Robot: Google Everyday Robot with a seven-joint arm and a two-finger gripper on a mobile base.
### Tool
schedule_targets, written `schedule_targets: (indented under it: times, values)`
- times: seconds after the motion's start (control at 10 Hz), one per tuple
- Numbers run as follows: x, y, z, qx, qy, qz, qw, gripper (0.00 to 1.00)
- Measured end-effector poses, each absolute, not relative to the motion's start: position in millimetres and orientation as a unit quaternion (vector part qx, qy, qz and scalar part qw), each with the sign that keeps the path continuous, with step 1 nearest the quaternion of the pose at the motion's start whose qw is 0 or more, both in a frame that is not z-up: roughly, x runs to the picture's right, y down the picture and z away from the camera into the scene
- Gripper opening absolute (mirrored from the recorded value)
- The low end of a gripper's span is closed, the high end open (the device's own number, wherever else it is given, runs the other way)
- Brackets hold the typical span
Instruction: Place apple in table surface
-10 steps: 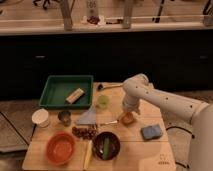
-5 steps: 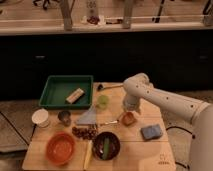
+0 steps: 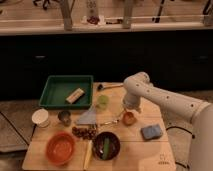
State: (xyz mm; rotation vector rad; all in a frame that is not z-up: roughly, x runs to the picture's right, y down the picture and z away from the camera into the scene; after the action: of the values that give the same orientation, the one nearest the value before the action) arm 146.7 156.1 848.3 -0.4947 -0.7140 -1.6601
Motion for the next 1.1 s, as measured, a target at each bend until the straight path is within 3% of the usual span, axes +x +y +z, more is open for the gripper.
schedule_targets:
  times: [1.1]
  values:
    - [146.8,148.3,845.8,-0.199,-0.304,-0.719,0.592,0.8]
